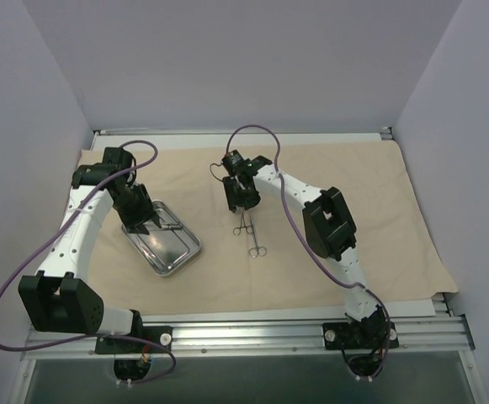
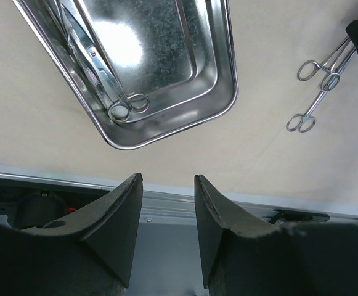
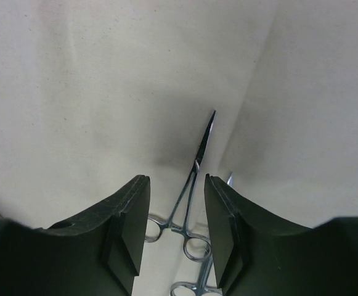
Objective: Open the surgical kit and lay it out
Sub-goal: Pick up the medical item from the surgical kit.
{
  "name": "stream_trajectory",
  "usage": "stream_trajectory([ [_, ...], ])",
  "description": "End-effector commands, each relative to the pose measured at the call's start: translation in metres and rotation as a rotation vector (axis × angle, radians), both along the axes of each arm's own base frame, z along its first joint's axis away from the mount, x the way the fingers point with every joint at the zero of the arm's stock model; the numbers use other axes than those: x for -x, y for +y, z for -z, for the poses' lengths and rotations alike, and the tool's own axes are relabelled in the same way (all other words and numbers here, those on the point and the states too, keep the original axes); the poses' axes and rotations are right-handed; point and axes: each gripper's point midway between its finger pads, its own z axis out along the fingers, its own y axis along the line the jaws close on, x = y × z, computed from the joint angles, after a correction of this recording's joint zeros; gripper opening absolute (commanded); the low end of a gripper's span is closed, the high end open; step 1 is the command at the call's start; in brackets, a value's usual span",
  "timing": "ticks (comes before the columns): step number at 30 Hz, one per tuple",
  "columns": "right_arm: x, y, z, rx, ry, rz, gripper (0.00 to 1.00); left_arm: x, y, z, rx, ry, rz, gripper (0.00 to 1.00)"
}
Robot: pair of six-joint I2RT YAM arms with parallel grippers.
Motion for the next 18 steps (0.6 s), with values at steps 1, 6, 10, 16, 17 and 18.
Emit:
stream_trajectory([
  [1, -0.008, 0.002, -0.008, 0.036, -0.035, 0.025, 0.40, -0.002, 0.000, -0.008, 0.014, -0.054, 0.008, 0.48],
  [6, -0.005, 0.001, 0.010, 0.076, -0.014, 0.030, 0.37, -0.001, 0.001, -0.010, 0.011, -0.059, 0.014, 0.48],
  [10, 0.003, 0.002, 0.016, 0.100, -0.011, 0.018, 0.35, -0.001, 0.002, -0.011, 0.006, -0.065, 0.015, 0.48],
  [16, -0.004, 0.009, -0.018, 0.090, -0.117, -0.005, 0.34, -0.002, 0.002, -0.012, 0.004, -0.070, 0.016, 0.48],
  [17, -0.004, 0.007, -0.022, 0.090, -0.123, -0.002, 0.34, -0.002, 0.002, -0.012, 0.006, -0.068, 0.017, 0.48],
  [18, -0.005, 0.006, -0.030, 0.083, -0.133, 0.005, 0.34, -0.002, 0.001, -0.011, 0.007, -0.068, 0.019, 0.48],
])
